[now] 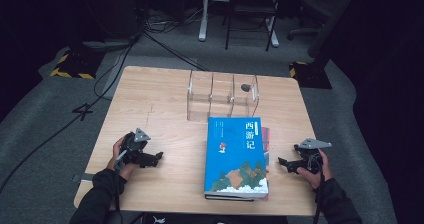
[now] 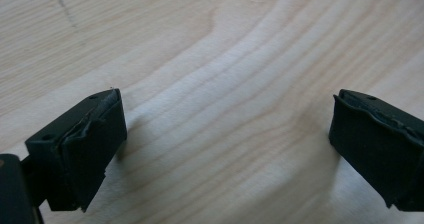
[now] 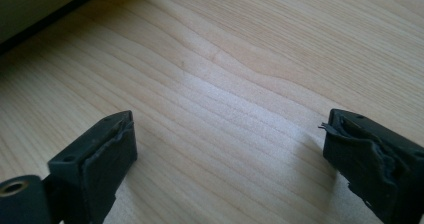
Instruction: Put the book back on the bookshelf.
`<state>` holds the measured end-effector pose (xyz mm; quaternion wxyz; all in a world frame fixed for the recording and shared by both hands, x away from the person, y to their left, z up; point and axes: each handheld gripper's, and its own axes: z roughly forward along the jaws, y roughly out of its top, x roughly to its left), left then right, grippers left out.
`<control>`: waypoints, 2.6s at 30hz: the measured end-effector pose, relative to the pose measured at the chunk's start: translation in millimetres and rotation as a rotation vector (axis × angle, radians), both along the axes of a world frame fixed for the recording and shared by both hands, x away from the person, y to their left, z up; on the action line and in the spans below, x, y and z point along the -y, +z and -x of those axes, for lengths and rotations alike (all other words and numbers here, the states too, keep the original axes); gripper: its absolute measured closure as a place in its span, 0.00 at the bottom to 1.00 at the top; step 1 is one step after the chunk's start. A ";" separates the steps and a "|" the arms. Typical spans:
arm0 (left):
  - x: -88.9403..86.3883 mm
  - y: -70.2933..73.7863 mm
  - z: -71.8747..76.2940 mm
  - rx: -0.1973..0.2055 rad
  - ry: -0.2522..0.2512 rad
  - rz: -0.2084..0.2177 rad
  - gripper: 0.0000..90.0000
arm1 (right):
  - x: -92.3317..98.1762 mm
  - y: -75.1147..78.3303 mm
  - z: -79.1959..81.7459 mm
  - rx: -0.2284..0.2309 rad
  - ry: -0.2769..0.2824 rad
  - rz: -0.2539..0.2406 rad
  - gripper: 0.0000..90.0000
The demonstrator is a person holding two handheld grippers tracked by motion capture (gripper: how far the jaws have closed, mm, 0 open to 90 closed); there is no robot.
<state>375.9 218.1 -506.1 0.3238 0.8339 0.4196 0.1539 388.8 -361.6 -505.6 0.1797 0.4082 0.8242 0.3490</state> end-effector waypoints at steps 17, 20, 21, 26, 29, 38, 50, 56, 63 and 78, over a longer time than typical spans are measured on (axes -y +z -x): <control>-66.5 20.5 28.3 0.058 -0.031 0.026 0.25 | -8.7 -0.4 -15.4 -0.008 -0.005 0.007 0.03; -86.0 39.2 25.4 0.082 -0.004 0.098 0.25 | -8.9 -0.3 -16.2 -0.009 -0.006 0.006 0.03; -88.7 43.7 24.5 0.081 -0.001 0.117 0.25 | -8.9 -0.3 -16.4 -0.009 -0.004 0.006 0.03; -77.0 67.7 16.1 0.096 -0.053 0.115 0.23 | -9.0 -0.3 -16.8 -0.009 -0.004 0.006 0.03; -54.5 72.2 13.6 0.102 -0.115 0.142 0.23 | -8.6 -0.1 -16.9 -0.012 0.000 0.007 0.03; 22.8 63.1 24.3 0.070 -0.271 0.098 0.23 | -6.9 5.1 -14.7 -0.026 0.036 0.009 0.22; 87.9 28.6 43.6 0.023 -0.373 0.012 0.24 | -18.0 61.0 16.9 0.043 0.200 -0.080 0.25; 92.0 20.7 41.6 -0.005 -0.392 0.028 0.23 | -27.8 82.0 30.0 0.065 0.236 -0.102 0.27; 103.5 7.4 40.0 -0.029 -0.417 -0.013 0.21 | -45.8 98.2 44.4 0.057 0.279 -0.114 0.28; 110.4 1.3 31.2 0.016 -0.441 0.023 0.16 | -98.8 100.8 46.6 -0.051 0.396 -0.066 0.24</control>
